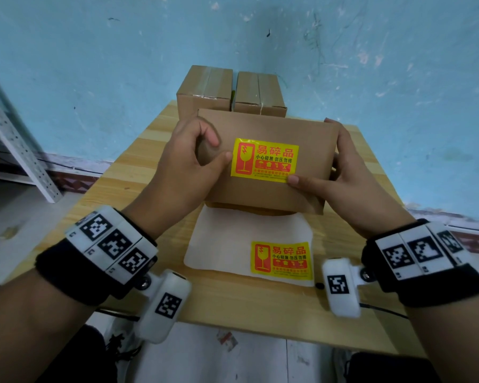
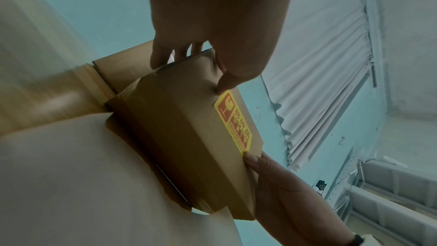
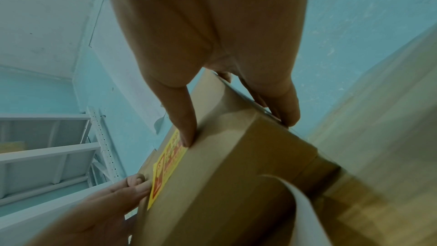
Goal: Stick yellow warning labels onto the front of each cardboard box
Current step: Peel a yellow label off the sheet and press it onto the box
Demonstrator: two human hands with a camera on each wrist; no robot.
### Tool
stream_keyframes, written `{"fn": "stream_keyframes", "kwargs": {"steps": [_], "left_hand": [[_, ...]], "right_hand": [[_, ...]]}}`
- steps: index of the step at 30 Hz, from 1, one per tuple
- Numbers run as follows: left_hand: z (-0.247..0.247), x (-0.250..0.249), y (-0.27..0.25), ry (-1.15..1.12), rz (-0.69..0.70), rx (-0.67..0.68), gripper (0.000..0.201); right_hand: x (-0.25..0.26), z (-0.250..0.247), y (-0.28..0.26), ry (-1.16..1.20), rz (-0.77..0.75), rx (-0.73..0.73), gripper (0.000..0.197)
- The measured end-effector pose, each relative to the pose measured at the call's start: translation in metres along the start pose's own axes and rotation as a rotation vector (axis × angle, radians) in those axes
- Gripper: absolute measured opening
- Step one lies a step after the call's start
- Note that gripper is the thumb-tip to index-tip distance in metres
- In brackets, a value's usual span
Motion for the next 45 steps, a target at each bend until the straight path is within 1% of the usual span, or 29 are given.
{"fn": "stream_keyframes", "kwargs": {"steps": [8,10,12,15,17,21,23,25,27,29,32,35,37,38,40,41,42,44,45], "left_hand": [[0.001,-0.006,-0.002,0.015,0.016,0.006,0.014],[0.001,-0.003,-0.001,-0.014,0.0,-0.002,0.011],[0.001,-0.002,-0.001,-0.071,-0.042,-0.006,0.013],[0.0,-0.003,-0.002,-0.224,-0.128,0.001,0.026],[-0.003,-0.004,-0.001,-0.297,-0.152,-0.011,0.038],[-0.007,-0.003,0.001,-0.398,-0.19,-0.014,0.058],[-0.008,-0.004,0.001,-0.391,-0.182,0.004,0.065],[-0.01,-0.006,0.002,-0.316,-0.126,0.035,0.063],[-0.011,-0.007,0.003,-0.245,-0.071,0.057,0.053],[-0.012,-0.006,0.003,-0.221,-0.058,0.057,0.047],[-0.011,-0.004,0.003,-0.209,-0.053,0.075,0.045],[-0.011,-0.004,0.003,-0.235,-0.07,0.092,0.046],[-0.011,-0.007,0.002,-0.249,-0.071,0.103,0.046],[-0.011,-0.008,0.001,-0.287,-0.072,0.118,0.045],[-0.01,-0.012,-0.001,-0.407,-0.078,0.192,0.048],[-0.008,-0.015,-0.003,-0.439,-0.067,0.238,0.051],[-0.006,-0.017,-0.004,-0.44,-0.046,0.274,0.052],[-0.002,-0.021,-0.006,-0.391,0.003,0.301,0.051],[0.0,-0.021,-0.006,-0.359,0.018,0.303,0.049]], "right_hand": [[0.001,0.001,0.0,-0.005,0.001,0.0,0.094],[0.001,0.0,0.0,-0.01,0.001,-0.002,0.094],[0.001,0.0,0.0,-0.012,0.003,-0.001,0.095],[0.001,0.0,0.0,0.001,0.006,0.003,0.094],[0.001,-0.001,0.0,0.004,0.007,0.002,0.094],[0.0,-0.003,0.0,0.006,0.014,0.002,0.095],[-0.001,-0.005,0.0,0.016,0.019,0.004,0.096],[-0.003,-0.007,0.001,0.007,0.022,0.007,0.098],[-0.006,-0.011,0.002,-0.012,0.019,-0.001,0.098],[-0.009,-0.017,0.003,-0.017,0.018,-0.017,0.094],[-0.009,-0.023,0.003,-0.037,0.017,-0.02,0.086],[-0.01,-0.027,0.005,-0.112,0.038,-0.04,0.087],[-0.014,-0.03,0.007,-0.179,0.072,-0.105,0.084],[-0.014,-0.033,0.006,-0.221,0.087,-0.176,0.079],[-0.013,-0.041,0.005,-0.334,0.152,-0.382,0.065],[-0.011,-0.045,0.003,-0.38,0.218,-0.472,0.06],[-0.013,-0.049,0.002,-0.408,0.292,-0.521,0.057],[-0.014,-0.052,0.001,-0.434,0.405,-0.508,0.057],[-0.015,-0.052,0.002,-0.43,0.426,-0.472,0.056]]}}
Point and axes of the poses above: each hand's wrist, its own y-axis towards the middle knuckle, its own z-axis out of the palm, x = y × z, the point moved 2 cm from there along y, towards the middle knuckle, and after that the axes turned 1 degree about -y, right-handed, at the moved point
